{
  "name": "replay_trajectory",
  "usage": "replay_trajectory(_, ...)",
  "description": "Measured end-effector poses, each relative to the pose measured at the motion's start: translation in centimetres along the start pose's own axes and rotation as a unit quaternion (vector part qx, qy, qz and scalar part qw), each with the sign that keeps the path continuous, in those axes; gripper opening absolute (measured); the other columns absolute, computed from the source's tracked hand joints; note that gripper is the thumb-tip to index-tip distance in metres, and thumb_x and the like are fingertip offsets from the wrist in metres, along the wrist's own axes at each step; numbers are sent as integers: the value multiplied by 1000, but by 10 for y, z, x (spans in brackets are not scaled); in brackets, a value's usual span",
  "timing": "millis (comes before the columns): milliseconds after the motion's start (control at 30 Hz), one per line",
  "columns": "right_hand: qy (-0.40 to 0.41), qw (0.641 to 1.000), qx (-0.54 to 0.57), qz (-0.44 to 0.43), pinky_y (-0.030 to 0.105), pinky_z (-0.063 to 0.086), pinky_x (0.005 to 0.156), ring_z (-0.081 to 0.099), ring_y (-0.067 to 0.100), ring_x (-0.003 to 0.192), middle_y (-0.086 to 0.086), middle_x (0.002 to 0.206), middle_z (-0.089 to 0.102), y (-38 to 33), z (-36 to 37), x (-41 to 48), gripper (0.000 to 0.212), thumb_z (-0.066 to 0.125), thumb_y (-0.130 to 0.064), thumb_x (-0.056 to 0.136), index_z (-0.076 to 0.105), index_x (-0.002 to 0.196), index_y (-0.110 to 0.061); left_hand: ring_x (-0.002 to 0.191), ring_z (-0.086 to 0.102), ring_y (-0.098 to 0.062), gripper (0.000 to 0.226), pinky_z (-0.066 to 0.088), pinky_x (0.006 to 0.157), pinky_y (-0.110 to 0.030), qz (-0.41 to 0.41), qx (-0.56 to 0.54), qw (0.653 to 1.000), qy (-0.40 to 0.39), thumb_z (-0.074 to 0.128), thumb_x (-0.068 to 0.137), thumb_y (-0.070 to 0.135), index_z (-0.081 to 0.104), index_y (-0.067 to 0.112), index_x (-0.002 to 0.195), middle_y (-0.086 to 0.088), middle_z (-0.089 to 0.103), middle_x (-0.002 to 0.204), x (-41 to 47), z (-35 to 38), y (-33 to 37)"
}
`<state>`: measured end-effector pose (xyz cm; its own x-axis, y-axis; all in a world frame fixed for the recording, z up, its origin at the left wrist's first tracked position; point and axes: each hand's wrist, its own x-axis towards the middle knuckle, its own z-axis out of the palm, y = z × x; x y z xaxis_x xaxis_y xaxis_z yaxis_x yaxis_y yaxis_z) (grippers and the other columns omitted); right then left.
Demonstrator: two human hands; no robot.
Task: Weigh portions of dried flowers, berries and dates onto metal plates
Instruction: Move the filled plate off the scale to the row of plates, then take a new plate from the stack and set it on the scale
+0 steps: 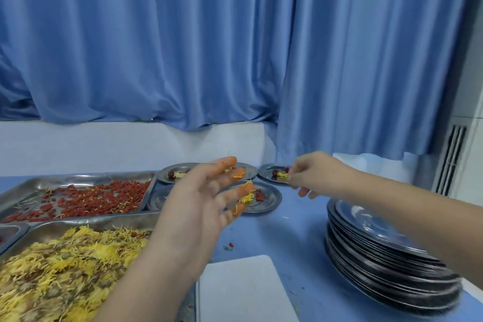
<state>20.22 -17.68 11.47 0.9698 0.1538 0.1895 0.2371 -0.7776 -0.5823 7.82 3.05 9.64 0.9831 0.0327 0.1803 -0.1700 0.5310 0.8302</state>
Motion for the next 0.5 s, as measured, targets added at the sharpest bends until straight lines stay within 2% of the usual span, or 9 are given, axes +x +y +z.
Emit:
replay_trajectory(100,0,999,-5,-35,27,54,56,66,7,58,-3,69,71,19,-29,-48,7,64,-23,80,68,77,-18,74,69,-18,31,47,68,-32,40,55,998,-13,59,67,28,71,16,93,-4,73,89,-15,13,-8)
replay_trajectory(200,0,997,-54,-55,21,50,58,61,4,56,-10,66,69,42,-51,-82,4,65,-26,79,67,75,-27,75,67,-18,34,45,69,-33,44,74,996,-23,59,67,29,71,16,95,-4,72,91,-29,17,-20)
replay_trajectory(267,5,992,-108,-63,17,50,67,62,0,67,-14,72,69,56,-60,-100,2,65,-32,81,66,79,-31,76,67,-20,34,43,69,-34,31,70,997,-11,59,69,29,71,15,98,-4,71,90,-37,12,-27)
replay_trajectory(367,-23,982,-175,-63,22,48,84,61,1,88,-16,93,66,72,-66,-117,13,62,-41,85,62,97,-35,73,66,-22,34,43,68,-34,7,49,998,28,59,72,28,68,13,101,-4,70,89,-48,-7,-33)
replay_trajectory(433,-44,978,-196,-63,21,47,88,61,2,94,-15,102,66,80,-66,-125,24,60,-42,87,62,109,-33,71,66,-21,29,42,68,-33,3,20,998,57,59,78,27,69,14,102,-4,69,86,-53,-22,-34)
replay_trajectory(500,-47,967,-237,-77,21,46,89,61,2,94,-15,103,66,86,-63,-129,23,58,-39,88,62,109,-30,72,63,-20,23,41,68,-33,-1,-17,997,76,53,89,26,68,16,102,-2,68,84,-58,-33,-38)
